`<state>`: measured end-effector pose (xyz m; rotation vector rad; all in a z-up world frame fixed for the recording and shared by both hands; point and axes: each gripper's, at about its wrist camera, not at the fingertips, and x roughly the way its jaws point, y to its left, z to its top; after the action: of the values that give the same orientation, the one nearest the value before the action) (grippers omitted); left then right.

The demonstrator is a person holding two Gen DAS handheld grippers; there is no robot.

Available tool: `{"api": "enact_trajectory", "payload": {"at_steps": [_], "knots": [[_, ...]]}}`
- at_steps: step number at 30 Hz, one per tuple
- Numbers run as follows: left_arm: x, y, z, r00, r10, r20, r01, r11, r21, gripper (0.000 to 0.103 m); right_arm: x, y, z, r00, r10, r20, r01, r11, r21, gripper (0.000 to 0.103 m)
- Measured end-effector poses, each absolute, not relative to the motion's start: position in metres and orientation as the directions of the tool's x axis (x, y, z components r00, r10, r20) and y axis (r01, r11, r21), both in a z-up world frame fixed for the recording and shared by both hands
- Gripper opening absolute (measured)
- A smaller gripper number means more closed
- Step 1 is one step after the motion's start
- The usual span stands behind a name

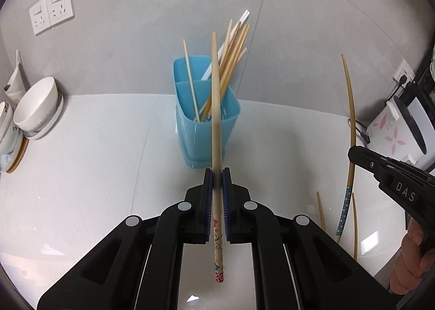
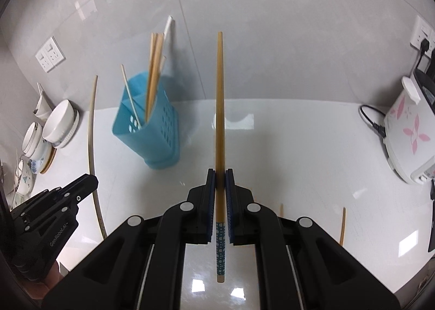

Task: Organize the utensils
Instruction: 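Lift both held chopsticks and carry them over the blue holder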

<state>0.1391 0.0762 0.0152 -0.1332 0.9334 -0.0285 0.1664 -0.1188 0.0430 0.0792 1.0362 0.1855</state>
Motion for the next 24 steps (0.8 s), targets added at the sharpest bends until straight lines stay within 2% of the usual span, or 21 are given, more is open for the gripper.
{"api": "enact_trajectory", "payload": {"at_steps": [13,24], "knots": [[0.176,0.100,0.039,0.706,-0.097,-0.702,-0.013,0.989,-0.149,0.006,0.198,-0.096,0.053,0.533,0.206,-0.821,-0.128,0.978,0.163,0.007],[0.207,0.111,0.056,0.817,-0.165,-0.552,0.057,0.977,-0.206,0.006,0.223,-0.084,0.057,0.556,0.239,-0.797,-0.154,0.971,0.184,0.007]]}}
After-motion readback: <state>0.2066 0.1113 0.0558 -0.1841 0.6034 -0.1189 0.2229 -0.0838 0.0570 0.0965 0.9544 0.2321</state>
